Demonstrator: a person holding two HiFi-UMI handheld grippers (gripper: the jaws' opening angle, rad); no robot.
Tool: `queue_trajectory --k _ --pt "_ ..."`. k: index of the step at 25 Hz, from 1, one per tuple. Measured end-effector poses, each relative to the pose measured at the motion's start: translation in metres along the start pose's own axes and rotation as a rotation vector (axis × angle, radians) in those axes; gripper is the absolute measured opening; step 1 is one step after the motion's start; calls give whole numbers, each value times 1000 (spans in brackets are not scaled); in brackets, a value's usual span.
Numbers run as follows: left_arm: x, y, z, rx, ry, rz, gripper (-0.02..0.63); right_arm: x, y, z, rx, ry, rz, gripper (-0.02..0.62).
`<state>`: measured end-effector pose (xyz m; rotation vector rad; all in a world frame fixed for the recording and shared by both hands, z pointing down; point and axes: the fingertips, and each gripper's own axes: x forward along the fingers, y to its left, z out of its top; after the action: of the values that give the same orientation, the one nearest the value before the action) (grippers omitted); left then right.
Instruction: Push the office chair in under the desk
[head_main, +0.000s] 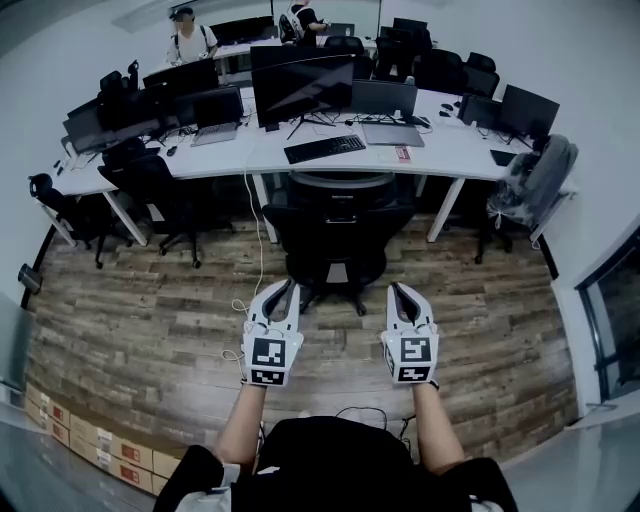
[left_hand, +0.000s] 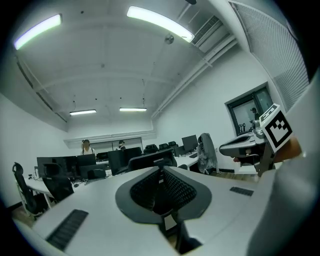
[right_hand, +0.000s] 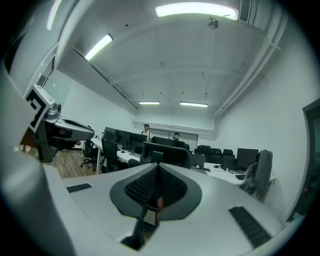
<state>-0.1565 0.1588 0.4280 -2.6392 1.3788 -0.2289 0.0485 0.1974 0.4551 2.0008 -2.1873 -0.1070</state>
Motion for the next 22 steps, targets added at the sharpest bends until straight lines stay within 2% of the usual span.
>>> queue_trajectory --k 13,18,22 --pt "10 -43 5 29 12 15 40 -16 -30 -16 -14 4 45 25" --pt "9 -64 -3 66 37 21 40 -22 -39 -31 -16 19 66 25" --pt "9 -67 2 60 22 27 40 -21 -39 -31 -23 12 83 25"
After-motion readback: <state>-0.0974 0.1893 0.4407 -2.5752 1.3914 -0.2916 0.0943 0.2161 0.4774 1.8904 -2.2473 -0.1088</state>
